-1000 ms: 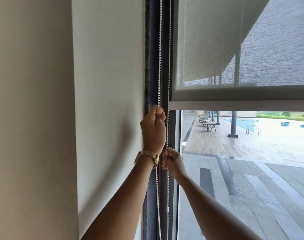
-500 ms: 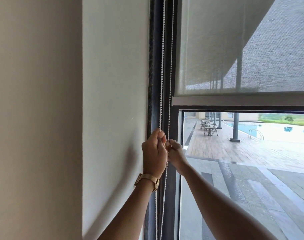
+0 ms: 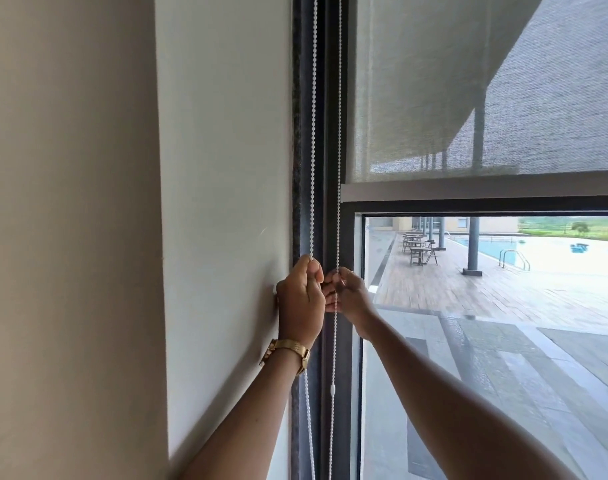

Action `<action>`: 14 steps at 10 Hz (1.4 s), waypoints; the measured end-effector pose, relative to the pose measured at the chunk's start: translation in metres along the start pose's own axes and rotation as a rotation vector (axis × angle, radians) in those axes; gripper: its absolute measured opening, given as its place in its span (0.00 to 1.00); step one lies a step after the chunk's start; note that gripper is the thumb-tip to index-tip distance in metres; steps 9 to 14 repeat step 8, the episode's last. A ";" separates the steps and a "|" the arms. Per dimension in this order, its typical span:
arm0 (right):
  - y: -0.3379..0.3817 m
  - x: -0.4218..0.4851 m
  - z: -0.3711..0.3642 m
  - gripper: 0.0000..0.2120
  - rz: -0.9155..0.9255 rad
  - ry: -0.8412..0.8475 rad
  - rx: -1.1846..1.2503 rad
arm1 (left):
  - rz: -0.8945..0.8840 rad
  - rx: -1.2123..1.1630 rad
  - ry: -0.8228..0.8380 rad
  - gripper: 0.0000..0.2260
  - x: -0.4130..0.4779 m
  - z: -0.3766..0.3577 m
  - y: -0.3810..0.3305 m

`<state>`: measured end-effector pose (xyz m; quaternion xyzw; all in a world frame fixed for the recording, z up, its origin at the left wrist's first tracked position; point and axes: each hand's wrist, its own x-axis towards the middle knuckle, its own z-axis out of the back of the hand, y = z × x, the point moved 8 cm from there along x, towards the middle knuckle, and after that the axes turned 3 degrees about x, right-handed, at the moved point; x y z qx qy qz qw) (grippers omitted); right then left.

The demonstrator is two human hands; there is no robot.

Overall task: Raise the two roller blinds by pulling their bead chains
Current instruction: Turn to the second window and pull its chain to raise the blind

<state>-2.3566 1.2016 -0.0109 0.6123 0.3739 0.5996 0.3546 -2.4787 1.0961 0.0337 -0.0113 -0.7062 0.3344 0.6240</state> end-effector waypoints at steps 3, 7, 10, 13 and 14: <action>-0.034 -0.045 0.016 0.11 -0.139 0.025 -0.222 | 0.069 -0.095 0.082 0.09 -0.016 -0.008 0.012; 0.082 -0.129 0.066 0.14 0.357 -0.212 -0.792 | 0.045 0.080 0.111 0.31 -0.110 -0.026 0.006; 0.145 -0.182 0.072 0.15 0.521 -0.255 -0.779 | -0.116 0.151 0.139 0.33 -0.113 -0.033 -0.043; 0.145 -0.182 0.072 0.15 0.521 -0.255 -0.779 | -0.116 0.151 0.139 0.33 -0.113 -0.033 -0.043; 0.145 -0.182 0.072 0.15 0.521 -0.255 -0.779 | -0.116 0.151 0.139 0.33 -0.113 -0.033 -0.043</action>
